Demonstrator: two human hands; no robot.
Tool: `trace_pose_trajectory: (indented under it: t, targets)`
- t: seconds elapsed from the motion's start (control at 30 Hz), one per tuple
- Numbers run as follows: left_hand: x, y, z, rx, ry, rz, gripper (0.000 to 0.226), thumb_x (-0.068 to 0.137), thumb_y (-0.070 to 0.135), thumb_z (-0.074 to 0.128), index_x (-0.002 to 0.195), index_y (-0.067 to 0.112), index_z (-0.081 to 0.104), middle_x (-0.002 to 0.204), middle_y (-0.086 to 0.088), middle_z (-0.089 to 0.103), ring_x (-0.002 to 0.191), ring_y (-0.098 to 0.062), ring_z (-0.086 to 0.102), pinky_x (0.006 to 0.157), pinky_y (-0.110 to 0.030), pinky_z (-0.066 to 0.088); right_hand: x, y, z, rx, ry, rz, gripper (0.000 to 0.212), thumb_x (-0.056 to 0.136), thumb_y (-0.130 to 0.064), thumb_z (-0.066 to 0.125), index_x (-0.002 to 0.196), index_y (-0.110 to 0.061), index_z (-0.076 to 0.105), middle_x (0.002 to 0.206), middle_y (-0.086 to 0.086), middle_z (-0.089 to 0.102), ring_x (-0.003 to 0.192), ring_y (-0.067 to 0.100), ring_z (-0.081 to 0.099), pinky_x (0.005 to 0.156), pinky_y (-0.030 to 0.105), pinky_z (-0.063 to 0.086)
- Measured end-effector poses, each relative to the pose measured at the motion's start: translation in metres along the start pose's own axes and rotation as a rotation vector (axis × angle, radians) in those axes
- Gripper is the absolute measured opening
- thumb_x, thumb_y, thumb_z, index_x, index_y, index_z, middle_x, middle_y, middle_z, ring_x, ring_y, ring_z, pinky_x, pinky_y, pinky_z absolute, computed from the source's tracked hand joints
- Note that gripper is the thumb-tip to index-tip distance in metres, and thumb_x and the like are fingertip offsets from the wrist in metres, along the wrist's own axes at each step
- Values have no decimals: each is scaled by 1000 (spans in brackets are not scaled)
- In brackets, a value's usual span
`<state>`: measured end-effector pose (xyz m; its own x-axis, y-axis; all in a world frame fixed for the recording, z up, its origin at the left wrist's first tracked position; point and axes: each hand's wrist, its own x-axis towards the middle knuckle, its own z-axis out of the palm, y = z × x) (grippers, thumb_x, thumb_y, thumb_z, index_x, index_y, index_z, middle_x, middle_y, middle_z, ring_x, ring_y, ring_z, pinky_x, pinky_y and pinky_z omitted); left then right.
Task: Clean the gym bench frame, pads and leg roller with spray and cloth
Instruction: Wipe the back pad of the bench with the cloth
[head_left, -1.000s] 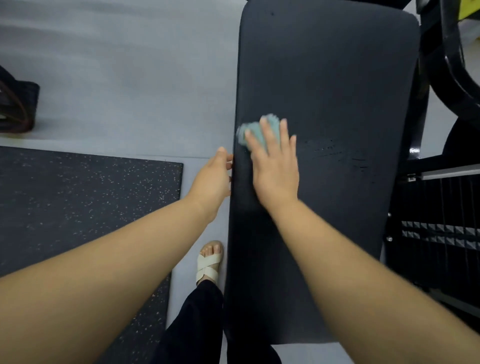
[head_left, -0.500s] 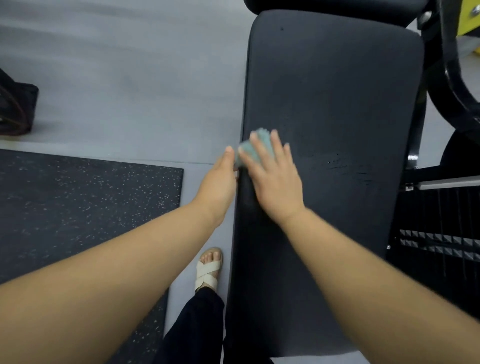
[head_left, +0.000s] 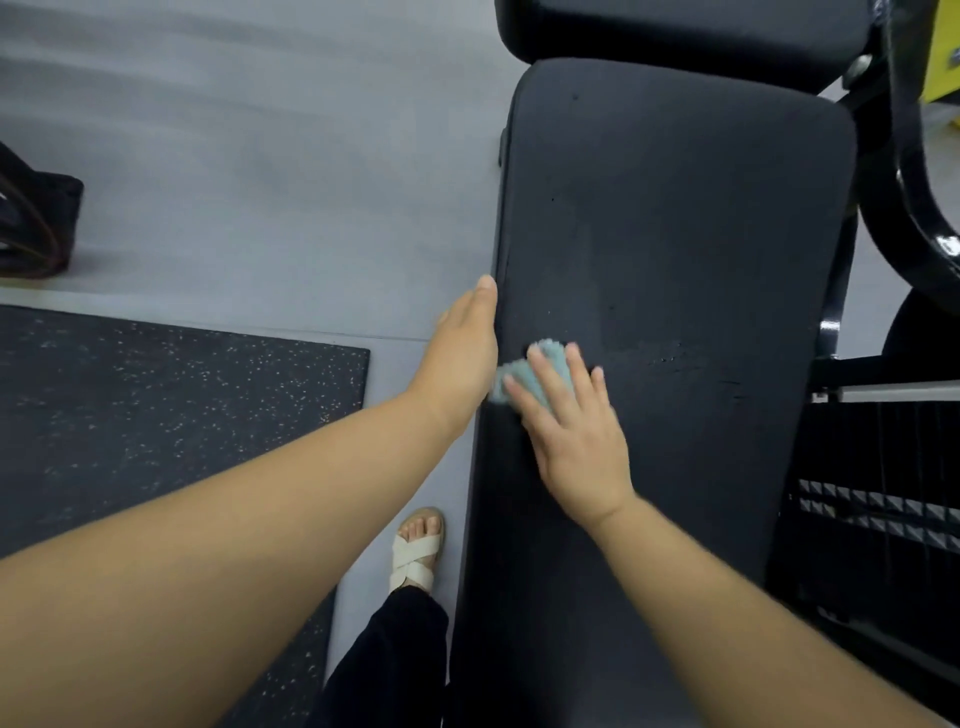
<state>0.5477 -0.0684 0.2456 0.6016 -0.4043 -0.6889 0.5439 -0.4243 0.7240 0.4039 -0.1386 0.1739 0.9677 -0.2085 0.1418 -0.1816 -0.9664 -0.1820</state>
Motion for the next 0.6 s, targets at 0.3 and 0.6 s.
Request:
trace_pose_trajectory:
  t: [0.3,0.6]
  targets:
    - [19,19,3,131,-15,93,57,90,57,23,136,29,44,140,4,43,130,-16,41,110,-43,32,168,35,-21,-8,104,379,47,97,-18,40,143,-23,38,155,8,24,143,38,13,115,51,9]
    - [40,35,-4,308,-73,199,46,99,45,24,136,26,43,141,2,36,133,-12,33,112,-28,22,53,23,-13,6,8,76,45,91,-13,45,135,-24,41,146,10,41,135,41,31,107,57,23]
